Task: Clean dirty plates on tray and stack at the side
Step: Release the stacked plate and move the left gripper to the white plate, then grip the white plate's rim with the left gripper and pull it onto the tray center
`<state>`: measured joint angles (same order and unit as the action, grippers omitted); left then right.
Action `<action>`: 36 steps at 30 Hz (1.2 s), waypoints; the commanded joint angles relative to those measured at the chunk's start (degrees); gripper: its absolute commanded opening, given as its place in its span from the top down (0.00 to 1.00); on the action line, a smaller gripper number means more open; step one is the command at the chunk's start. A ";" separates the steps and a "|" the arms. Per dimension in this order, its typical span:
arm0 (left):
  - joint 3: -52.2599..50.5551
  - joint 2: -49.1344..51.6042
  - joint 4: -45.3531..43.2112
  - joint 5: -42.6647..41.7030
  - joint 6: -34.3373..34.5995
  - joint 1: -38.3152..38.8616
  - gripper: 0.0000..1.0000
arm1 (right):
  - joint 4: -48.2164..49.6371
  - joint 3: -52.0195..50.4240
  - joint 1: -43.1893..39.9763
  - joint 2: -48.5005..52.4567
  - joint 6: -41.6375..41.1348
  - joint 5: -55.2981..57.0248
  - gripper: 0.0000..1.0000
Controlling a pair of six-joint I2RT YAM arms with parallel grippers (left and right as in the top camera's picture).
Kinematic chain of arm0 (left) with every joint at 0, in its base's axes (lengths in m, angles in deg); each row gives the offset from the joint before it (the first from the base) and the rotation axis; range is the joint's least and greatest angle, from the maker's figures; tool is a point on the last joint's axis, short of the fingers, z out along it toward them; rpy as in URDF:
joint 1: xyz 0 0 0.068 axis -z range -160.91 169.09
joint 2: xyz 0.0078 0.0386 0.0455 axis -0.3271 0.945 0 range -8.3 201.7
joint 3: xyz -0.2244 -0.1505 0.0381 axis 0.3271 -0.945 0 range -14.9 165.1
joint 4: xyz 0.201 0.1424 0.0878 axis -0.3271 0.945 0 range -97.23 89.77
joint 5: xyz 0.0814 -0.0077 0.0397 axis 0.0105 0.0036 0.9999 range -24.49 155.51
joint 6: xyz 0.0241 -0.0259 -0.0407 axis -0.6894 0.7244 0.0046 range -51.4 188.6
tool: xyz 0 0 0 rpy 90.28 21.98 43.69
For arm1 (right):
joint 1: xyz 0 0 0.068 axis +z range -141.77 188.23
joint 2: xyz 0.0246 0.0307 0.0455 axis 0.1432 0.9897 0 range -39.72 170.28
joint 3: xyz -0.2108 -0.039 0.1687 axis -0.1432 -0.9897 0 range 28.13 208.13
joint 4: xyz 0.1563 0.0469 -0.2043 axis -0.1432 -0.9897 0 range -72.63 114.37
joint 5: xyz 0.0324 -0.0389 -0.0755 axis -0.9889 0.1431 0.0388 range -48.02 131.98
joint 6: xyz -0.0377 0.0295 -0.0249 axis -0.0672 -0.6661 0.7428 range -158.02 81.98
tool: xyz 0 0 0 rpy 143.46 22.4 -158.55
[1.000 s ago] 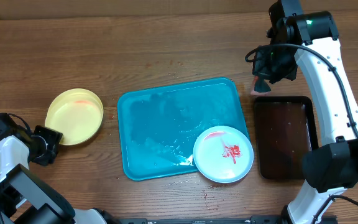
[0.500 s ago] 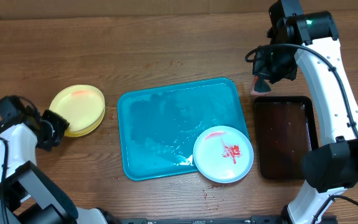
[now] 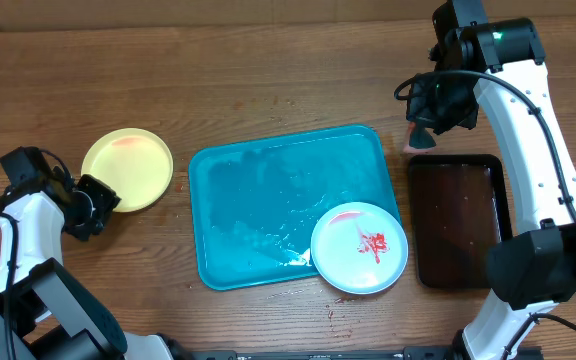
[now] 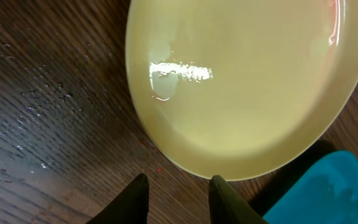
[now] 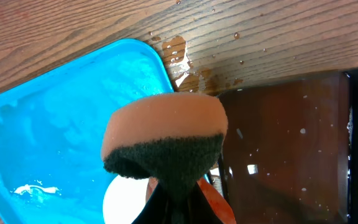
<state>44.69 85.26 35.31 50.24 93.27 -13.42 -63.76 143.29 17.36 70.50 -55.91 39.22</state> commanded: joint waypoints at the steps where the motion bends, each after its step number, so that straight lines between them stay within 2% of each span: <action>1: 3.45 -1.38 1.90 0.48 -3.61 2.97 0.69 | 0.15 0.31 -0.20 -0.04 0.37 -0.33 0.96; 5: 5.75 -3.06 4.55 0.83 -6.86 10.03 0.69 | 0.15 0.31 -0.20 -0.04 0.37 -0.33 0.96; 9: 6.25 -3.45 5.44 0.59 -13.57 21.79 0.67 | 0.15 0.31 -0.20 -0.04 0.37 -0.33 0.96; 11: 6.23 -2.93 5.42 0.63 -16.22 28.26 0.60 | 0.13 0.31 -0.20 -0.04 0.37 -0.33 0.96; 14: 6.25 -2.01 5.42 0.15 -16.22 37.09 0.49 | 0.13 0.31 -0.20 -0.04 0.37 -0.33 0.96; 19: 6.25 -0.98 5.57 -6.88 -9.77 49.00 0.47 | -0.09 0.31 -0.20 -0.04 0.39 -0.33 0.96; 24: 6.19 -0.87 5.55 -10.54 3.26 56.43 0.42 | -0.07 0.31 -0.20 -0.04 0.39 -0.31 0.96; 29: 6.19 1.20 4.92 -12.26 10.54 61.24 0.46 | -0.07 0.31 -0.20 -0.04 0.39 -0.31 0.96; 36: 6.19 6.58 3.65 -13.51 16.41 62.16 0.50 | -0.09 0.31 -0.20 -0.04 0.44 -0.33 0.96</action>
<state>50.20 89.43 39.31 38.79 104.79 48.74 -63.98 143.29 17.38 70.50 -55.91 39.22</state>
